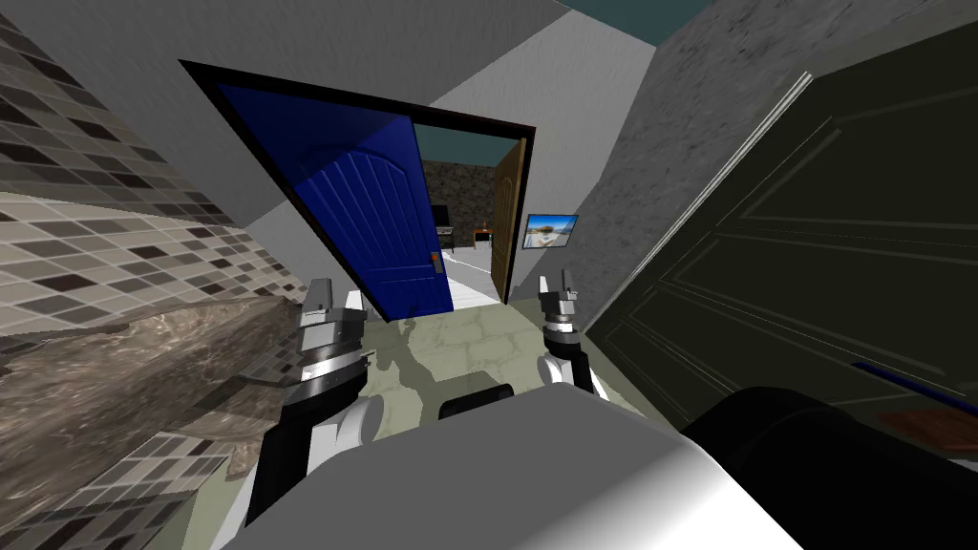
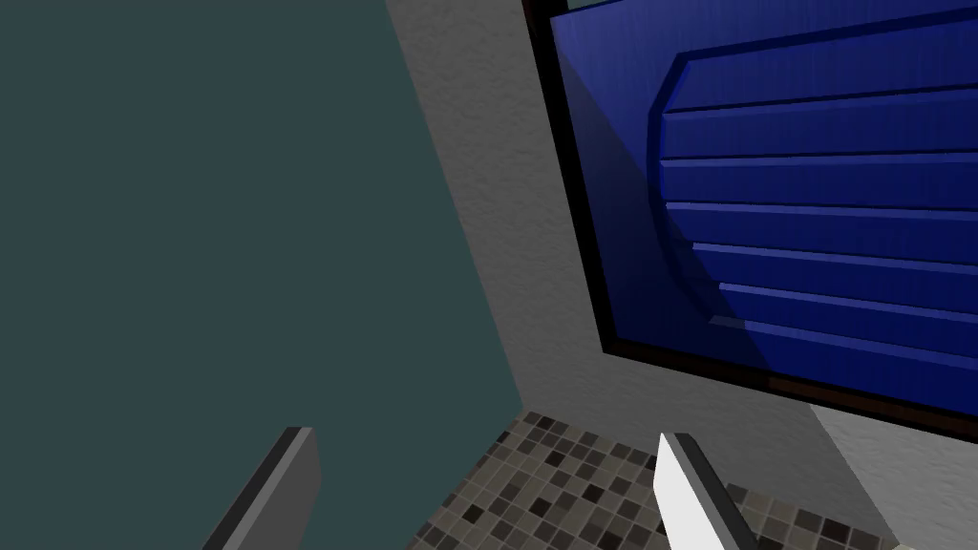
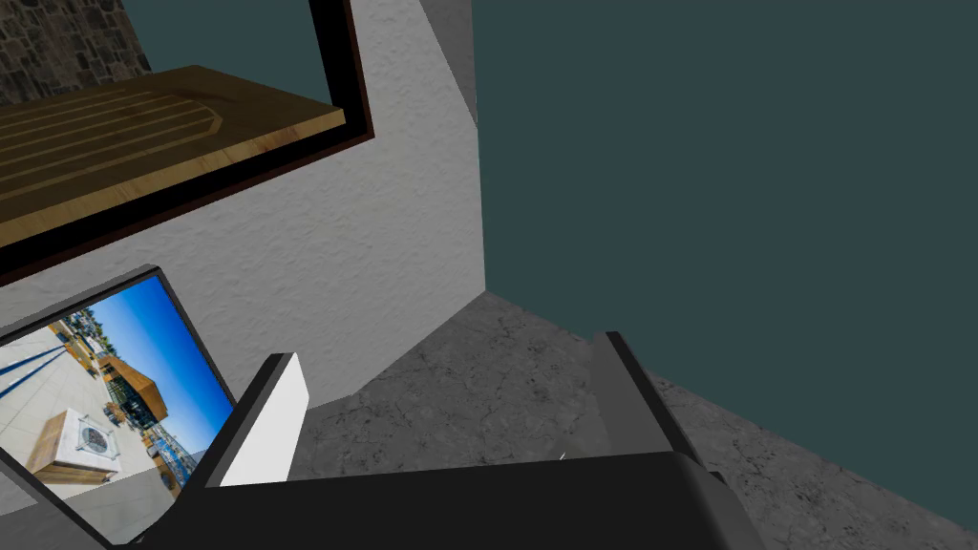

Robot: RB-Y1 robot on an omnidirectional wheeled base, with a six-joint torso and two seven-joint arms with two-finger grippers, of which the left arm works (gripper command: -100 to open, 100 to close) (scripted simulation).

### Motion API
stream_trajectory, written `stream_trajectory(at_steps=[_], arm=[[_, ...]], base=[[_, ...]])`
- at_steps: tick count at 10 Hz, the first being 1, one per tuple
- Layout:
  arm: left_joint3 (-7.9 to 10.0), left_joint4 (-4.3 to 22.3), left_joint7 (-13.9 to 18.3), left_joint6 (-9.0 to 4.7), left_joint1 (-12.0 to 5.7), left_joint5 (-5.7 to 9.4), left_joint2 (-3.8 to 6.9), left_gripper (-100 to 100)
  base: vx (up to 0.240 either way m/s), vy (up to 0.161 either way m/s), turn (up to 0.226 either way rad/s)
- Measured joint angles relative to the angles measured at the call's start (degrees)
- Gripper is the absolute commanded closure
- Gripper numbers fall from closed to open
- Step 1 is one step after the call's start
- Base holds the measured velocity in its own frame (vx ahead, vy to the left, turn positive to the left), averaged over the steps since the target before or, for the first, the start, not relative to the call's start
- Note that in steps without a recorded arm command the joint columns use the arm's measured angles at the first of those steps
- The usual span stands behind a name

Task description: Push the door open

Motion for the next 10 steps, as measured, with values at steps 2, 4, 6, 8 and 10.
stream_trajectory(at_steps=[2, 4, 6, 8, 10], arm=[[0.06, 2.02, -0.15, -0.07, -1.26, 0.04, 0.32, -100], [0.51, 5.24, 0.02, -0.26, -3.13, 0.36, 1.08, -100], [0.34, 7.64, -0.08, -0.36, -4.36, 0.39, 1.36, -100], [0.69, 10.15, -0.02, -0.24, -5.98, 0.62, 1.83, -100], [1.23, 13.22, 0.29, -0.68, -7.52, 1.03, 2.55, -100]], base=[[0.097, 0.009, -0.009], [0.124, 0.006, 0.002], [0.086, 0.032, -0.002], [0.099, 0.024, 0.001], [0.101, 0.029, 0.001]])
